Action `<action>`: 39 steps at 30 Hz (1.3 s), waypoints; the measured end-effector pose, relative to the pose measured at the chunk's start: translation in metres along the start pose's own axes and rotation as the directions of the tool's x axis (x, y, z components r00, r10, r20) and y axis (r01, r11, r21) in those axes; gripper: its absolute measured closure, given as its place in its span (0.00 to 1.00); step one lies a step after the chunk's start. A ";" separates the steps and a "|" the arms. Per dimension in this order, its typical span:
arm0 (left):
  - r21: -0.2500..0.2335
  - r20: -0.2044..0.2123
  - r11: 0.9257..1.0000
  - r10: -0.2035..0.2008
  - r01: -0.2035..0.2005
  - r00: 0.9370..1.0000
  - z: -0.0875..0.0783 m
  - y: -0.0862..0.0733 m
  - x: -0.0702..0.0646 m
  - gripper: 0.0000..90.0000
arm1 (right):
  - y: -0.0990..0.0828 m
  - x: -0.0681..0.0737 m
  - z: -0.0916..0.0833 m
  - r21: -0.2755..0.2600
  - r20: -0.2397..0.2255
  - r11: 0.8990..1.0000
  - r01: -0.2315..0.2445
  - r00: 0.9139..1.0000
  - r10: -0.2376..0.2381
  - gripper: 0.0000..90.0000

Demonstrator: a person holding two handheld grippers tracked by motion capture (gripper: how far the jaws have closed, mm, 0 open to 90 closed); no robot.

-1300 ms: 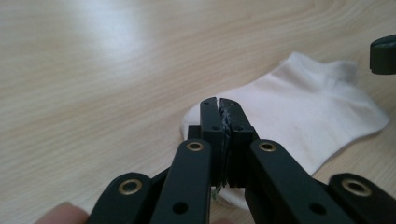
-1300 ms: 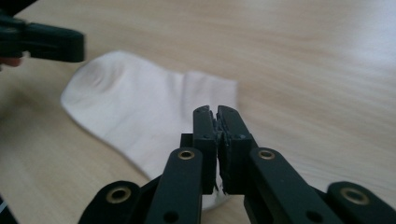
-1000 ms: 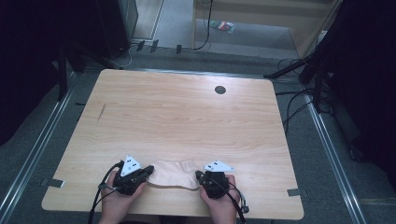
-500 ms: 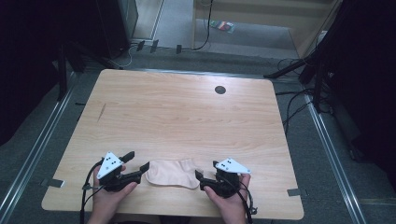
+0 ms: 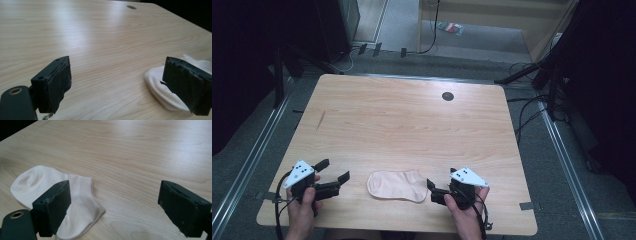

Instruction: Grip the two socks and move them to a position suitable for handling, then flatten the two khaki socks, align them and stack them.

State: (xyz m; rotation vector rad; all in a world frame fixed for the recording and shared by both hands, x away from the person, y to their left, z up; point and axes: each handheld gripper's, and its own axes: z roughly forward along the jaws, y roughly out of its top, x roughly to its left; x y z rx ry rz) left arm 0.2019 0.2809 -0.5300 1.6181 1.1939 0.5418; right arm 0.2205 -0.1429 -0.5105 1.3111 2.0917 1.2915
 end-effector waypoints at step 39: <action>0.020 -0.256 1.000 0.000 0.006 0.967 -0.033 -0.016 0.072 0.10 | -0.044 -0.131 -0.062 -0.046 0.220 0.994 -0.098 0.970 0.106 0.12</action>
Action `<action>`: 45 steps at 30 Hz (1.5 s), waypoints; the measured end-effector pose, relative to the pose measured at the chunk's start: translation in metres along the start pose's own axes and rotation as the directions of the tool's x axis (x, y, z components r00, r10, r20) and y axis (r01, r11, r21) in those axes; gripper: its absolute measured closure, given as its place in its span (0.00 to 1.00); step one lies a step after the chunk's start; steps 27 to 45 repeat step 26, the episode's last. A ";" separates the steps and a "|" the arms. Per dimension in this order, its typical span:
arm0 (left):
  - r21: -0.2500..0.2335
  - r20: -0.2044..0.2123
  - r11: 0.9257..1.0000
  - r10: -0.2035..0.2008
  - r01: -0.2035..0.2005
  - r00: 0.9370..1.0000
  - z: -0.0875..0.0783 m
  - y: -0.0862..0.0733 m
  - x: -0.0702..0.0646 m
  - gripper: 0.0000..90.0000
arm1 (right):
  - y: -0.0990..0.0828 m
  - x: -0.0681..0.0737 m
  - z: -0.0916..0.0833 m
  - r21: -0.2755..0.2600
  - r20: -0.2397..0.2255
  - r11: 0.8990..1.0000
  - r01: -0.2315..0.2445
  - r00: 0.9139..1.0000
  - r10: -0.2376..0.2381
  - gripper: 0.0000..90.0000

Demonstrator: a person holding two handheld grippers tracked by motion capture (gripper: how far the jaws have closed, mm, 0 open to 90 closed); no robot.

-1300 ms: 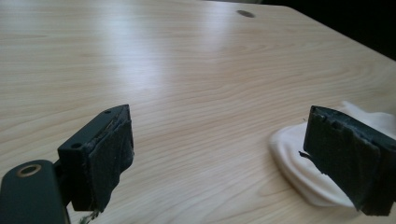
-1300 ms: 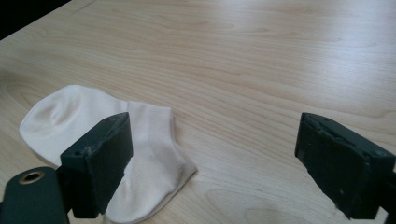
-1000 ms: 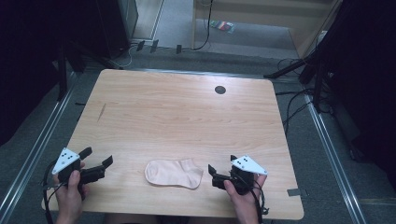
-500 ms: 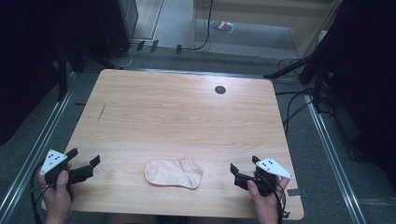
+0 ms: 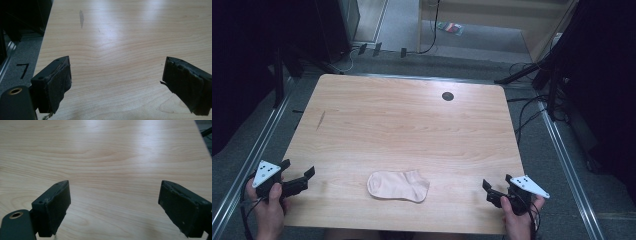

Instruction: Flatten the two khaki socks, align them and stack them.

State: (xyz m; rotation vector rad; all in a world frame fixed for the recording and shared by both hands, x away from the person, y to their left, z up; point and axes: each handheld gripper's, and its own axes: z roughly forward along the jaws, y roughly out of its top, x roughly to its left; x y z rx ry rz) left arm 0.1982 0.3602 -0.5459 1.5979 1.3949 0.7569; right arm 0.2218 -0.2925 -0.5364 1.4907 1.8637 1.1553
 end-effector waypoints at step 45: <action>-0.004 0.021 0.999 -0.036 0.036 0.999 0.001 -0.005 0.007 0.10 | -0.010 -0.032 -0.008 -0.004 0.063 0.999 -0.044 0.997 0.045 0.12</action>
